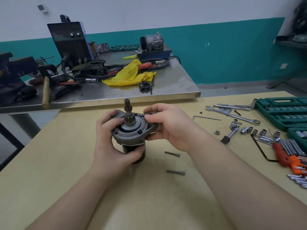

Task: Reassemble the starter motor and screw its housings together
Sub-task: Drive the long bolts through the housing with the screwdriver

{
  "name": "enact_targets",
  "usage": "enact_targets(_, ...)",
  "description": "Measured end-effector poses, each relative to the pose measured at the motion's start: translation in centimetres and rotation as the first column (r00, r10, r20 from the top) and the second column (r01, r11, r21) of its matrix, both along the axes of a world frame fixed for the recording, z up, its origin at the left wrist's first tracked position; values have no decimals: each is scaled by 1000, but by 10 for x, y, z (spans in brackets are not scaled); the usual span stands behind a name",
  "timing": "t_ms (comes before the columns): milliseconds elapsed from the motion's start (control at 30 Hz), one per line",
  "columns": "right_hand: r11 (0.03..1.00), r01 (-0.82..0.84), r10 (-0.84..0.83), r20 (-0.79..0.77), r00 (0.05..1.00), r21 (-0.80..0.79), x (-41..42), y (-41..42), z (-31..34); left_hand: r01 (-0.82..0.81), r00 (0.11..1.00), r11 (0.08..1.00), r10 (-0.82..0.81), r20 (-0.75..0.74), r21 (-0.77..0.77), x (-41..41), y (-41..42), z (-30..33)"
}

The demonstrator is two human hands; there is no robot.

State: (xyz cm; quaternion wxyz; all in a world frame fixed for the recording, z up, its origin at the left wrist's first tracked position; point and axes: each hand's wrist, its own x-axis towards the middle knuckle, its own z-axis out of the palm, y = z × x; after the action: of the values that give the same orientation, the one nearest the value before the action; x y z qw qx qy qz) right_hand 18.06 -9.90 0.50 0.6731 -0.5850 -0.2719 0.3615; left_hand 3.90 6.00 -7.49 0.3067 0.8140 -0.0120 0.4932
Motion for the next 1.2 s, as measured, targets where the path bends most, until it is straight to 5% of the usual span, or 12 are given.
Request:
enact_targets(467,1000,-12,14,-69,998,19,-4,-2,-5,0,1000,997,-2,-26,-79,0,3,1)
enact_targets(633,996,-53,61,109,992,-75,3,-8,0,47,998,996,-51,-44,-76,-5,12,5)
enact_targets(933,987,4,25,183,983,-159,-5,-13,13,98,987,994,-104,-122,-51,-12,14,9)
enact_targets(1200,956,-129,195,239,951,-264,-8,-23,24,55,994,958,-79,-73,-282,-6,-16,12)
